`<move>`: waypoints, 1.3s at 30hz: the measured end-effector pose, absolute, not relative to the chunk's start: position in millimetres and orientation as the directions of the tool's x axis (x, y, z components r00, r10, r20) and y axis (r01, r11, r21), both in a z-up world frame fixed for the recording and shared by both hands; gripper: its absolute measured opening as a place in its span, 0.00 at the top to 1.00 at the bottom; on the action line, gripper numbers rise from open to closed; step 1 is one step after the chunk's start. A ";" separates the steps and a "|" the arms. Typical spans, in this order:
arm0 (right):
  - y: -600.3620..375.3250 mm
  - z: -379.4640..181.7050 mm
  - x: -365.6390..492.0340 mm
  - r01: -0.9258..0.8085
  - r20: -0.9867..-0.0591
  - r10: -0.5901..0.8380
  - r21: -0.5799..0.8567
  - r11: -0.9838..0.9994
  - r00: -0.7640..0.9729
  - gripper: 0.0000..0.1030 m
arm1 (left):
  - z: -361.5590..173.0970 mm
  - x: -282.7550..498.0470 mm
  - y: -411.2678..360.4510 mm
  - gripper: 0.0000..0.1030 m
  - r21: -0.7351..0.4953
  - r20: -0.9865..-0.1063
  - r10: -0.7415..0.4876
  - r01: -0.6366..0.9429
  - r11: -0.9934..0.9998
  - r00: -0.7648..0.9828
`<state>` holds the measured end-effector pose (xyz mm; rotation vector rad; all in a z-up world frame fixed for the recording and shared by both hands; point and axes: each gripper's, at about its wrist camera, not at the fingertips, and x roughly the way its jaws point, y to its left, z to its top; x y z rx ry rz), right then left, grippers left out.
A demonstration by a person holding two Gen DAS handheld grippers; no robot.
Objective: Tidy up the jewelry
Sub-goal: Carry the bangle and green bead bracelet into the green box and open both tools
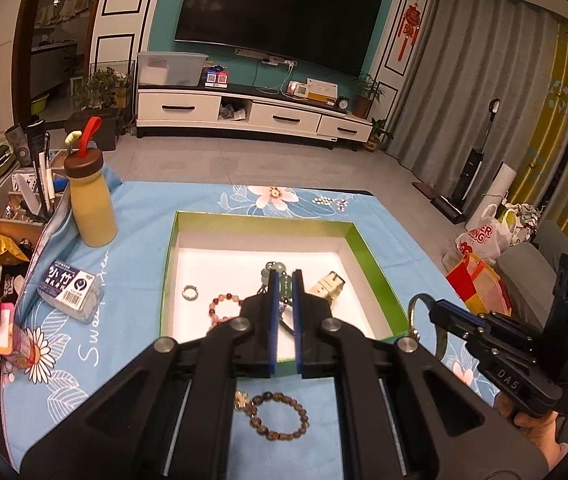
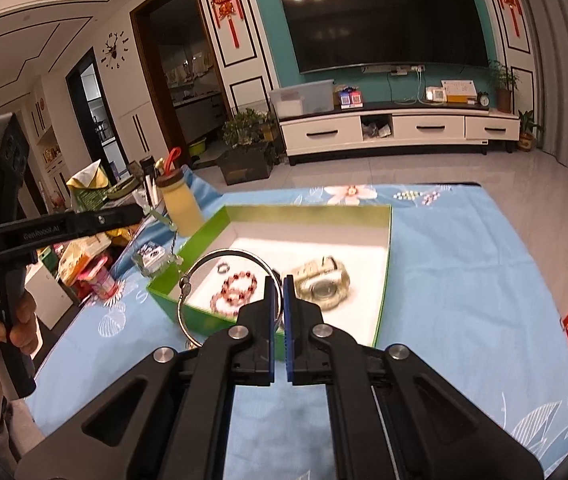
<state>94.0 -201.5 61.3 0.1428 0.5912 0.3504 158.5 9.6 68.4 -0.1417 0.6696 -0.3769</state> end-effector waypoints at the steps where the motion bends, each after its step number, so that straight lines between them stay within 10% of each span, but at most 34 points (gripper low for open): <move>1: -201.8 62.2 96.0 -0.281 -0.517 0.361 0.230 0.932 0.776 0.97 | 68.0 162.0 9.4 0.95 -0.249 -0.579 -0.384 0.292 0.923 0.719; 39: -189.2 46.6 192.4 -0.226 -0.578 0.290 0.182 0.957 0.763 0.97 | 29.7 259.5 -15.7 0.95 -0.246 -0.649 -0.355 0.256 0.935 0.672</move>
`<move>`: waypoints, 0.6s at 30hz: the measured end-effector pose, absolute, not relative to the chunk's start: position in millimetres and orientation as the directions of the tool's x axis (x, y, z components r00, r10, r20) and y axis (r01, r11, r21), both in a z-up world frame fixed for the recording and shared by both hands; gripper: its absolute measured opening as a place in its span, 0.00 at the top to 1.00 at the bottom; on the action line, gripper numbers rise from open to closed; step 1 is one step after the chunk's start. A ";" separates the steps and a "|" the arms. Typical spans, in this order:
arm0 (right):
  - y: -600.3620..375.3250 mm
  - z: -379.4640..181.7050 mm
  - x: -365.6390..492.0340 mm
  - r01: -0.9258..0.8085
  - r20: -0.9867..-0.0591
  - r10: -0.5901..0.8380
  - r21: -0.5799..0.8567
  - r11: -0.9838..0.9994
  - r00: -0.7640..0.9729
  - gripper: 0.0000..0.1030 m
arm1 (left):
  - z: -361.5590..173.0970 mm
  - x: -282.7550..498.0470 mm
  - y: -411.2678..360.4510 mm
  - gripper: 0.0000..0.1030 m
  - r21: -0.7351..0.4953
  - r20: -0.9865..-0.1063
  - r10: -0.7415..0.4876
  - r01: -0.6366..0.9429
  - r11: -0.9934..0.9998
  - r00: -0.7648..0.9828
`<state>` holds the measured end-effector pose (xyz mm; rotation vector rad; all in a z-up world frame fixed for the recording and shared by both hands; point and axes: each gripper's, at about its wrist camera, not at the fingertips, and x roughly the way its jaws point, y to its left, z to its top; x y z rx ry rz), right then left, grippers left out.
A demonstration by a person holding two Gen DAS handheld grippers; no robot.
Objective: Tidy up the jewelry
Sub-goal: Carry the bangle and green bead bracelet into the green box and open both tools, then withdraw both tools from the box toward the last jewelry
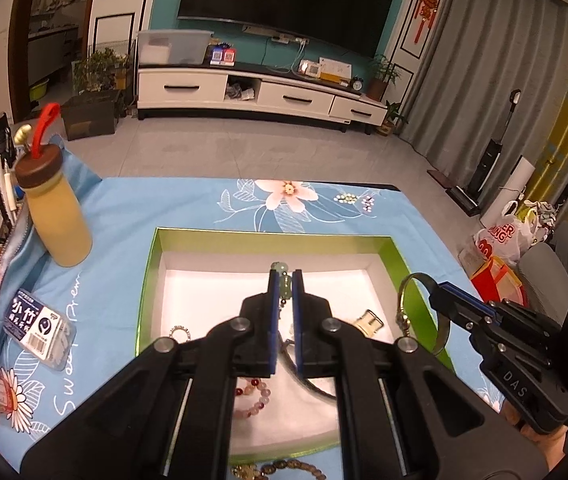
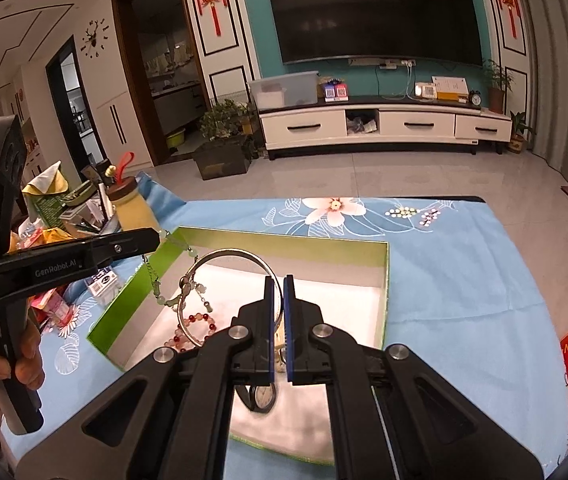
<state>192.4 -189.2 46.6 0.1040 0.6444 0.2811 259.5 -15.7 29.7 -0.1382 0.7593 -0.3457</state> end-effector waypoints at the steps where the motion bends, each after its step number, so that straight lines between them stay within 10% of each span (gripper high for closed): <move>1: -187.8 44.6 196.5 -0.222 -0.584 0.288 0.182 0.958 0.759 0.97 | 27.5 264.3 -15.4 0.95 -0.251 -0.654 -0.354 0.250 0.935 0.668; 9: -180.0 30.9 231.7 -0.172 -0.629 0.225 0.146 0.974 0.744 0.95 | 7.2 297.5 -16.4 0.94 -0.262 -0.700 -0.326 0.195 0.945 0.636; 18: -202.4 29.8 219.0 -0.132 -0.609 0.232 0.206 0.970 0.759 0.82 | 12.0 284.9 -5.0 0.40 -0.253 -0.682 -0.304 0.176 0.951 0.665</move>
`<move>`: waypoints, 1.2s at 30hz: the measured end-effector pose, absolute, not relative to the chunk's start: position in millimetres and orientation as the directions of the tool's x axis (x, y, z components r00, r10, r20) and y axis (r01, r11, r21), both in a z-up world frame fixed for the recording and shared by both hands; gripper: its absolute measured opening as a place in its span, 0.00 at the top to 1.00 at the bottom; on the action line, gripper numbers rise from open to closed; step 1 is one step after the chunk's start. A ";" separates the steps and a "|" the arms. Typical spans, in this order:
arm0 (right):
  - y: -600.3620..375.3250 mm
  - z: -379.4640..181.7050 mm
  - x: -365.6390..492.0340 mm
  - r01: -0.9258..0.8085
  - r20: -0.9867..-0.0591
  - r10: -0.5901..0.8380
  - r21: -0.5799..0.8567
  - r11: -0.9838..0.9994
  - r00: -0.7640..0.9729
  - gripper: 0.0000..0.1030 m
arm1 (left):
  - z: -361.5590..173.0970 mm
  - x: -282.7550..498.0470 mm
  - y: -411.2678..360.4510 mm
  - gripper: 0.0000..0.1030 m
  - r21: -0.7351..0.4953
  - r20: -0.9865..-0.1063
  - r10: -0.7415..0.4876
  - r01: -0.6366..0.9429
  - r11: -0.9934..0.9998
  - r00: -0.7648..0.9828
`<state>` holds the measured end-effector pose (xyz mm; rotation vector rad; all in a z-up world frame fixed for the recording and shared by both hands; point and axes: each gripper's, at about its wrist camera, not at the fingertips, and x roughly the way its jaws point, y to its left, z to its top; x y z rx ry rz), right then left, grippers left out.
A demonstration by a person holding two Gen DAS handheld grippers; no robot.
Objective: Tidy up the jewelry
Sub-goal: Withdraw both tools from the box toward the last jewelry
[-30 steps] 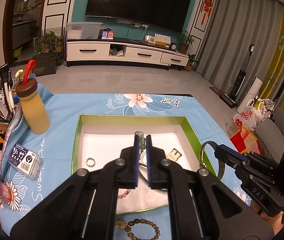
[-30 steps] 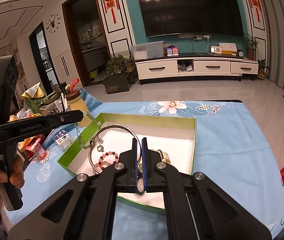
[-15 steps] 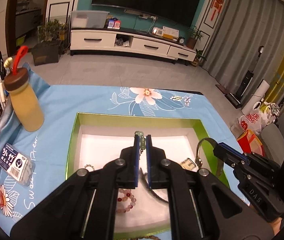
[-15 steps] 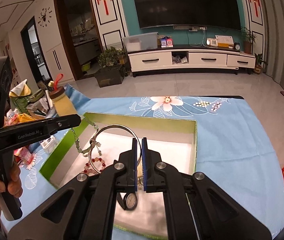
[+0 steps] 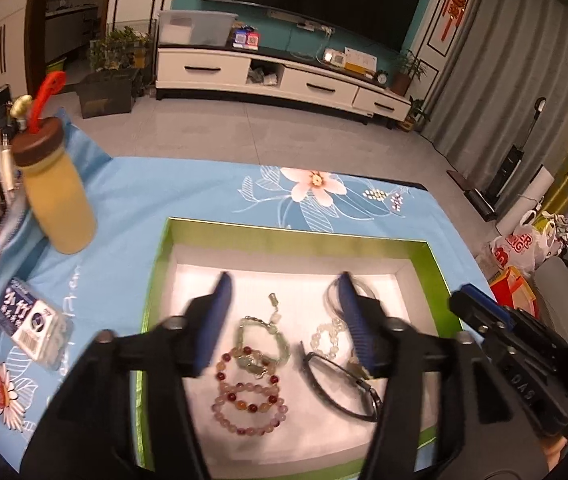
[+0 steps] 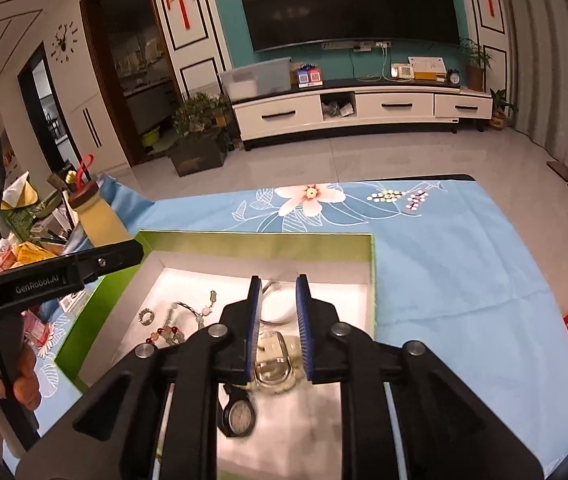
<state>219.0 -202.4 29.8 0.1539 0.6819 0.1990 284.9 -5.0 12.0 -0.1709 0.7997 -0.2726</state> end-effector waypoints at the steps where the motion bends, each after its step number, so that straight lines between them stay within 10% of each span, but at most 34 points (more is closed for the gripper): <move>1: -206.3 31.7 212.8 -0.132 -0.601 0.236 0.213 0.968 0.763 0.82 | 13.6 281.5 -2.6 0.39 -0.253 -0.679 -0.303 0.174 0.952 0.669; 36: -160.8 -31.4 76.7 -0.249 -0.744 0.392 0.304 0.920 0.541 0.68 | -57.7 113.2 71.7 0.27 -0.331 -0.749 -0.278 0.025 0.943 0.601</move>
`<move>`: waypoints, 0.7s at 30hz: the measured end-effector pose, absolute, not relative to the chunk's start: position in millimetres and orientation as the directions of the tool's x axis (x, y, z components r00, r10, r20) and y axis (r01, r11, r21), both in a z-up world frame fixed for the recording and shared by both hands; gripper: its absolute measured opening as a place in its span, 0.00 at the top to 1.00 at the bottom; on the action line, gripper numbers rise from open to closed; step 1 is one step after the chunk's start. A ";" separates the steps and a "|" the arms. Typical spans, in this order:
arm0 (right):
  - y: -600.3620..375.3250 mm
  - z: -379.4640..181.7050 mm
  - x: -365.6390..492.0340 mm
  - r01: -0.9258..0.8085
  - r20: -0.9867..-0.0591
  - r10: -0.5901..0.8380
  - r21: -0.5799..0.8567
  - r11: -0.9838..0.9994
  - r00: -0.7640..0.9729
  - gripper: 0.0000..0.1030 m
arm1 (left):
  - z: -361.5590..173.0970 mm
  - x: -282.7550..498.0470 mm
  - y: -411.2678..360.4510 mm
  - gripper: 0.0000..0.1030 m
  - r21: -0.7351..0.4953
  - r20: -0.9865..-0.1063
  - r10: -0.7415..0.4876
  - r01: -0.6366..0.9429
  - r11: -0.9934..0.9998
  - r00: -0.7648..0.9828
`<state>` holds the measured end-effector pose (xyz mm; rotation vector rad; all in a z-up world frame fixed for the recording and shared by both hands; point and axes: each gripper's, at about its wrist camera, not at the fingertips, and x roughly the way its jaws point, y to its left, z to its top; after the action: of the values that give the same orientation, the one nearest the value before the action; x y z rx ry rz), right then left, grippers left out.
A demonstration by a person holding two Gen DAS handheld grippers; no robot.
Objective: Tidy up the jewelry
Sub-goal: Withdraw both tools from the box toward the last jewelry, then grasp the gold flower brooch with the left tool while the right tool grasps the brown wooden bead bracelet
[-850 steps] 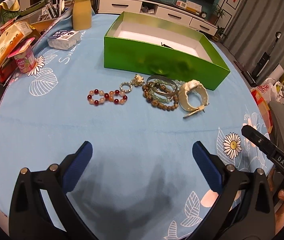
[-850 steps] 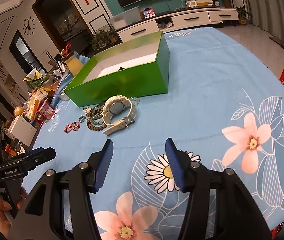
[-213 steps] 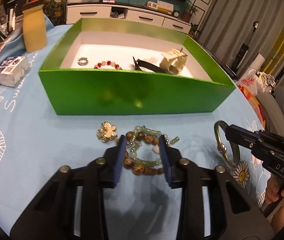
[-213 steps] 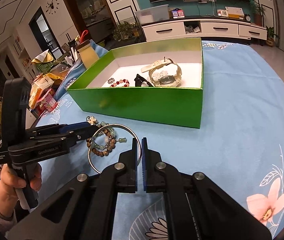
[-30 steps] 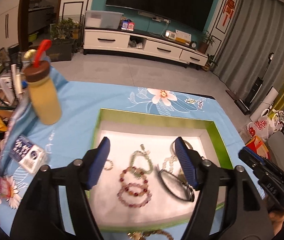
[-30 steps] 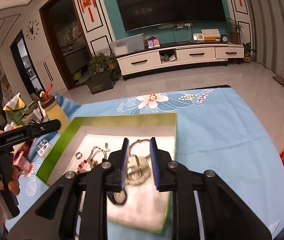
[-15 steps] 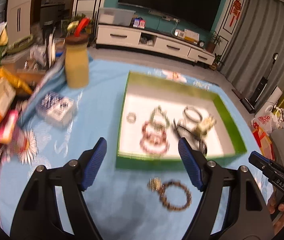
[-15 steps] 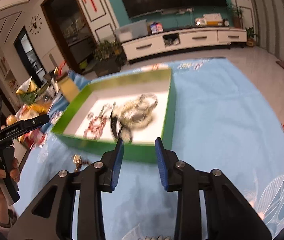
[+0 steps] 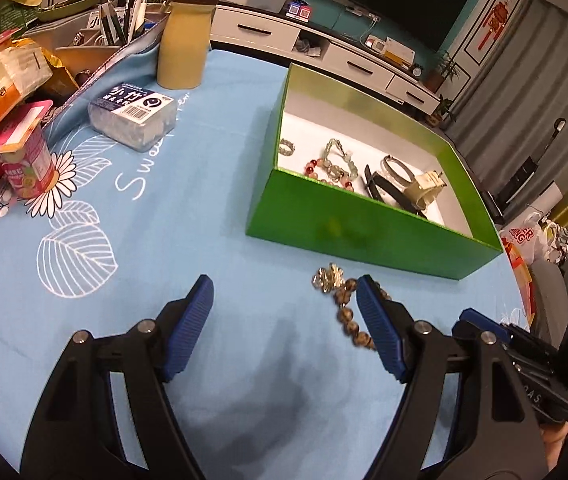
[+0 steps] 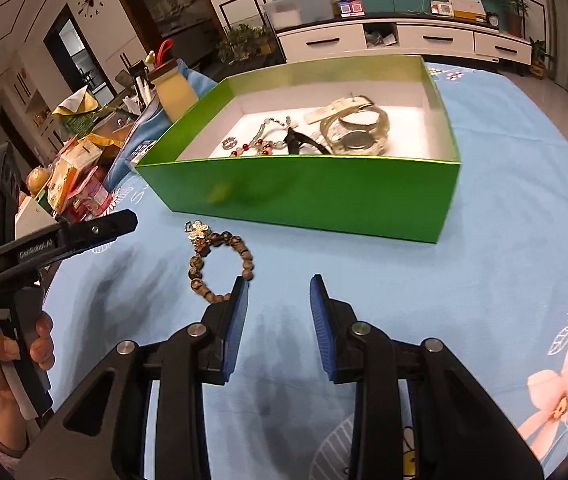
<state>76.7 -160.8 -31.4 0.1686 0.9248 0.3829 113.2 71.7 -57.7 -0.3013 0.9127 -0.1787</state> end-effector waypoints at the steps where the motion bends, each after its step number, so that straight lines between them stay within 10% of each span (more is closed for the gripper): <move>1: -160.1 -31.5 78.0 -0.249 -0.745 0.392 0.303 0.920 0.540 0.68 | -58.5 112.1 71.7 0.27 -0.331 -0.750 -0.279 0.025 0.943 0.600; 21: -140.7 -38.6 102.4 -0.258 -0.767 0.363 0.261 0.930 0.530 0.67 | -62.8 114.8 82.7 0.27 -0.364 -0.735 -0.318 0.047 0.930 0.599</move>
<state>102.4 -140.7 -38.6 0.1205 0.9425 0.3717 114.8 82.7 -62.8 -0.3236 0.9077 -0.2158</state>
